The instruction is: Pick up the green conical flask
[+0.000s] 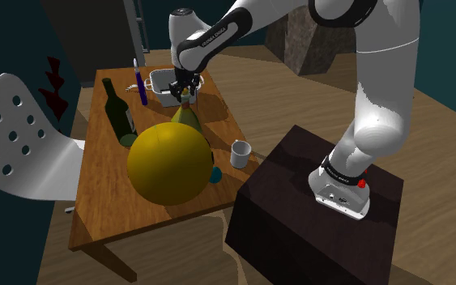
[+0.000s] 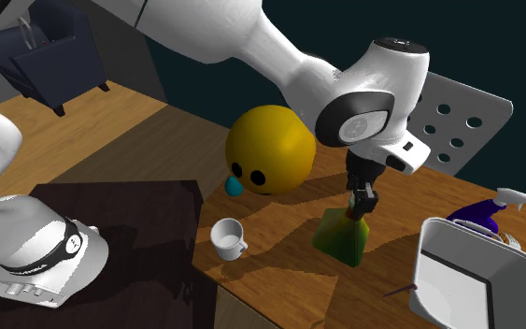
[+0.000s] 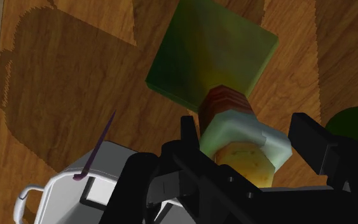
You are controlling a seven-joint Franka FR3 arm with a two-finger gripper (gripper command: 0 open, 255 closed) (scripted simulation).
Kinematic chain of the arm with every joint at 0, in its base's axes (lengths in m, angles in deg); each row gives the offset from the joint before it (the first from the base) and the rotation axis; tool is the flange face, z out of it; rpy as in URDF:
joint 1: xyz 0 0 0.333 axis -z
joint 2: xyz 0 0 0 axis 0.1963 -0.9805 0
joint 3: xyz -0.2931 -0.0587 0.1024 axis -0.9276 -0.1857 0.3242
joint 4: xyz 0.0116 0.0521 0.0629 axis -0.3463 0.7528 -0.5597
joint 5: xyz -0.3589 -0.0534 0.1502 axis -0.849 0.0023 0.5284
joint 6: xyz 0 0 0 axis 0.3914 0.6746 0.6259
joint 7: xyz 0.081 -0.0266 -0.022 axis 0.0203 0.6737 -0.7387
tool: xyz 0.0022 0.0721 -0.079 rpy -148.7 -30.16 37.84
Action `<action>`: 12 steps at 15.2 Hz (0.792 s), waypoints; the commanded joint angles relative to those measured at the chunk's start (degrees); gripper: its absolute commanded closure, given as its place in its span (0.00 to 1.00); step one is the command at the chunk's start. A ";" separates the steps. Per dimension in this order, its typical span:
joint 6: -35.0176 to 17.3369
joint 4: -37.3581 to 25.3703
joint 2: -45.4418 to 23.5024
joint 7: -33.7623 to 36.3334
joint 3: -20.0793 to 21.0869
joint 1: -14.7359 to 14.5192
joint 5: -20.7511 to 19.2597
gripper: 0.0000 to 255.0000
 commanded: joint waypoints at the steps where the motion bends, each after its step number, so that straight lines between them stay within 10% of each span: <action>1: 0.00 0.02 -0.11 0.01 -0.01 -0.01 0.00 1.00; 12: 5.76 -1.41 4.30 -1.19 0.70 0.41 1.26 1.00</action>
